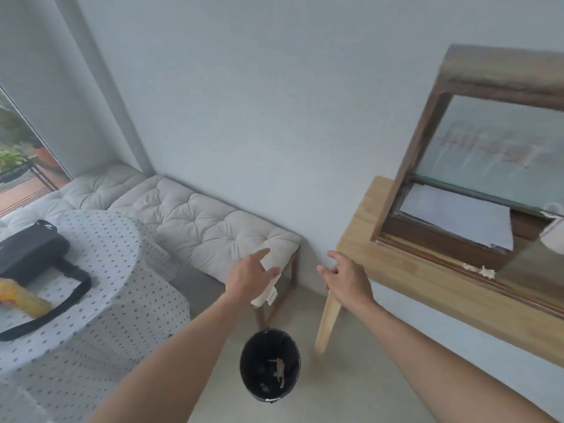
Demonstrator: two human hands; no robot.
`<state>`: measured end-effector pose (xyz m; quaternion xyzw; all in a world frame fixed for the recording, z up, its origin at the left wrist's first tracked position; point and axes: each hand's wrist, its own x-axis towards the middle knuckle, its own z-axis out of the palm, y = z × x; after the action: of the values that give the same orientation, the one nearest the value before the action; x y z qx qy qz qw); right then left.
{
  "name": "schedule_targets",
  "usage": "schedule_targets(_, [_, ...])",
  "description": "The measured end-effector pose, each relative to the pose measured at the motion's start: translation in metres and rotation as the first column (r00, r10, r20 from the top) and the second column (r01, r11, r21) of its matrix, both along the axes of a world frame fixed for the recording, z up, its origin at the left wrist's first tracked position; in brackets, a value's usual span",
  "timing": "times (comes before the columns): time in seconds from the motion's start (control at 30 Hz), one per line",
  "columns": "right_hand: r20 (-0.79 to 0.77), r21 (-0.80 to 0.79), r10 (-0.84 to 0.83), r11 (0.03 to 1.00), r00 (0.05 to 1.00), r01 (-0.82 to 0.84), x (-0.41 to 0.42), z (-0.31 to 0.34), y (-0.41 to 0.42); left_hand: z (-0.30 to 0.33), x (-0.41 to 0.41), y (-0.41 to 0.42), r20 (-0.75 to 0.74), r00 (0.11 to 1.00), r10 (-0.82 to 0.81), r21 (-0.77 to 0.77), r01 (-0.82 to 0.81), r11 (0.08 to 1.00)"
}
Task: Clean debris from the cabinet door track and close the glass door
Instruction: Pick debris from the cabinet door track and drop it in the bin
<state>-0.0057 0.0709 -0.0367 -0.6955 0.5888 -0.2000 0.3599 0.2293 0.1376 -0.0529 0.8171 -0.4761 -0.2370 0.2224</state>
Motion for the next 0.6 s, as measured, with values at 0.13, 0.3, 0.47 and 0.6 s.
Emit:
schedule_targets(0.13, [0.012, -0.057, -0.085, 0.995, 0.996, 0.086, -0.027, 0.030, -0.011, 0.037, -0.016, -0.027, 0.036, 0.996, -0.078, -0.101, 0.082, 0.992])
schedule_targets(0.3, [0.062, -0.073, -0.185, 0.979, 0.981, 0.189, -0.064, 0.053, -0.019, 0.068, -0.047, -0.055, 0.090, 0.984, -0.154, -0.144, 0.166, 0.976])
schedule_targets(0.47, [0.030, -0.107, -0.272, 0.956, 0.962, 0.273, -0.110, 0.063, -0.022, 0.081, -0.088, -0.076, 0.114, 0.963, -0.243, -0.158, 0.260, 0.953])
schedule_targets(0.6, [0.026, -0.143, -0.332, 0.932, 0.943, 0.332, -0.146, 0.067, -0.024, 0.082, -0.122, -0.090, 0.139, 0.941, -0.307, -0.161, 0.328, 0.931])
